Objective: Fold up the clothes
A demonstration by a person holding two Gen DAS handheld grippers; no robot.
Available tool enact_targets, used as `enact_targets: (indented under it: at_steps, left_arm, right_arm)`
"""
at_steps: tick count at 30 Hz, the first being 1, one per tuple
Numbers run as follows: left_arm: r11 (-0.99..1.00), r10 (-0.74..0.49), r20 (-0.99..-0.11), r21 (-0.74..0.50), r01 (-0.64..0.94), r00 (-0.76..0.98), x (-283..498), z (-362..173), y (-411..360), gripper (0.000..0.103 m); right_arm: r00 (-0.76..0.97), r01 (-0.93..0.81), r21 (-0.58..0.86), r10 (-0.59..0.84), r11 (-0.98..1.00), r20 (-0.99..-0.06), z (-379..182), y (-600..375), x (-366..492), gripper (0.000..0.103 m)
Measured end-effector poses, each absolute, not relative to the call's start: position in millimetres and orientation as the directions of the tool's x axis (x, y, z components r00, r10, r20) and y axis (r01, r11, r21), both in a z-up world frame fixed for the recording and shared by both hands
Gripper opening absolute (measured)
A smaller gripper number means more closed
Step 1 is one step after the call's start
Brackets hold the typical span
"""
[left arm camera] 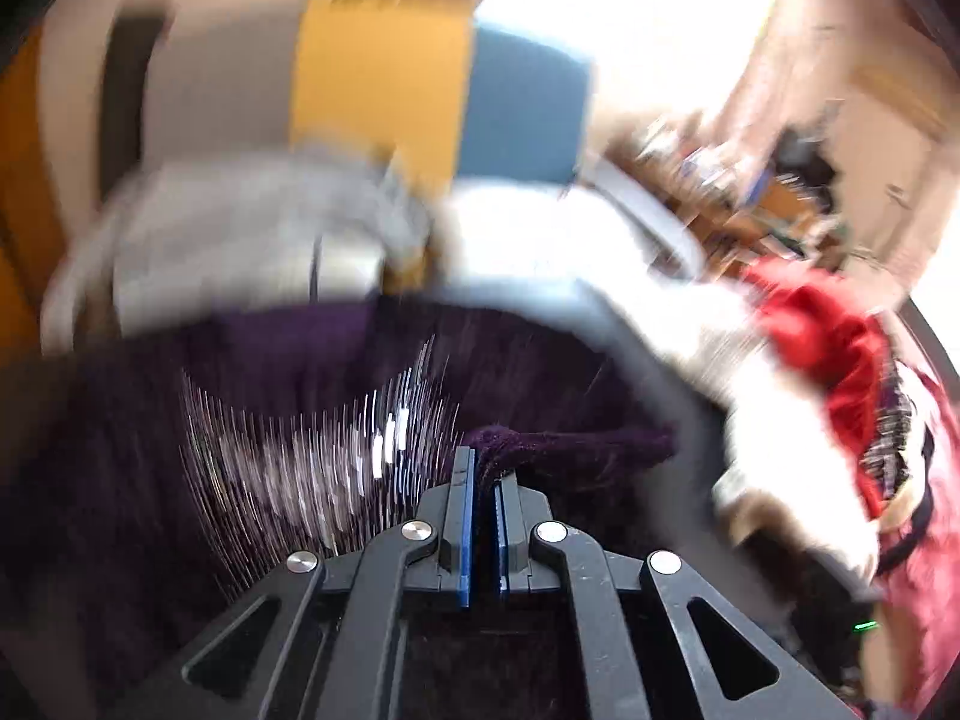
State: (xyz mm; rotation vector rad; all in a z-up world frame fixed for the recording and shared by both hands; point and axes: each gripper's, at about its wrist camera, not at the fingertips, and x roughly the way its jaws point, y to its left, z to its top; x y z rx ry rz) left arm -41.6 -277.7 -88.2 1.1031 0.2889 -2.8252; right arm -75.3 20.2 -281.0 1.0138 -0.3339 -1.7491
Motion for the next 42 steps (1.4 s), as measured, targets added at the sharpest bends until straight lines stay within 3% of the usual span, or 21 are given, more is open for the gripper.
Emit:
enact_targets:
  at_steps: [2,4,5,6,9,12,18,24,26,30,36,40,41,42]
  left_arm:
    - [-0.995,-0.042,-0.614,-0.043,0.087,-0.788,-32,-50,-269,0.008]
    - [-0.997,-0.056,-0.608,0.069,0.017,-0.792,-21,-35,-260,0.031]
    - [-0.993,-0.078,-0.622,0.122,0.002,-0.779,-13,-38,-257,0.065]
    - [-0.984,-0.112,-0.632,0.179,-0.003,-0.766,-5,-46,-254,0.089]
    - [-0.963,-0.188,-0.720,0.270,-0.019,-0.668,22,-95,-259,0.089]
    - [-0.979,-0.195,-0.815,0.192,0.065,-0.546,47,-146,-289,0.083]
    - [-0.945,-0.084,-0.808,-0.122,0.305,-0.583,68,-172,-352,0.080]
    - [-0.765,0.006,-0.765,-0.418,0.489,-0.644,89,-197,-415,0.080]
    - [-0.774,0.003,-0.751,-0.420,0.474,-0.660,67,-196,-423,0.080]
    - [-0.880,-0.019,-0.733,-0.310,0.359,-0.680,18,-190,-417,0.080]
    - [-0.978,0.118,-0.776,-0.200,0.065,-0.619,-42,-205,-405,0.081]
    - [-0.969,0.214,-0.791,-0.247,-0.021,-0.574,-59,-219,-404,0.080]
    - [-0.962,0.237,-0.795,-0.272,-0.021,-0.558,-61,-223,-406,0.077]
    - [-0.955,0.260,-0.799,-0.296,-0.021,-0.543,-64,-227,-407,0.067]
  right_arm:
    - [-0.101,0.640,0.646,-0.879,-0.416,-0.467,-279,21,-74,0.049]
    - [-0.099,0.640,0.649,-0.882,-0.411,-0.461,-280,21,-74,0.049]
    - [-0.098,0.639,0.651,-0.883,-0.409,-0.459,-280,21,-75,0.049]
    - [-0.097,0.639,0.653,-0.884,-0.408,-0.457,-280,20,-76,0.049]
    - [-0.096,0.638,0.654,-0.885,-0.406,-0.456,-279,19,-76,0.049]
    - [-0.097,0.640,0.651,-0.883,-0.408,-0.459,-277,23,-74,0.049]
    - [-0.101,0.646,0.640,-0.877,-0.417,-0.469,-276,22,-72,0.049]
    - [-0.104,0.651,0.632,-0.874,-0.420,-0.474,-276,19,-72,0.049]
    - [-0.106,0.651,0.631,-0.874,-0.421,-0.474,-276,18,-72,0.049]
    - [-0.104,0.652,0.633,-0.876,-0.418,-0.472,-277,19,-73,0.049]
    - [-0.101,0.650,0.638,-0.879,-0.413,-0.467,-278,19,-73,0.049]
    - [-0.099,0.649,0.642,-0.881,-0.409,-0.462,-279,20,-74,0.049]
    - [-0.099,0.649,0.642,-0.882,-0.408,-0.461,-279,20,-74,0.049]
    - [-0.098,0.649,0.643,-0.882,-0.408,-0.461,-279,20,-74,0.049]
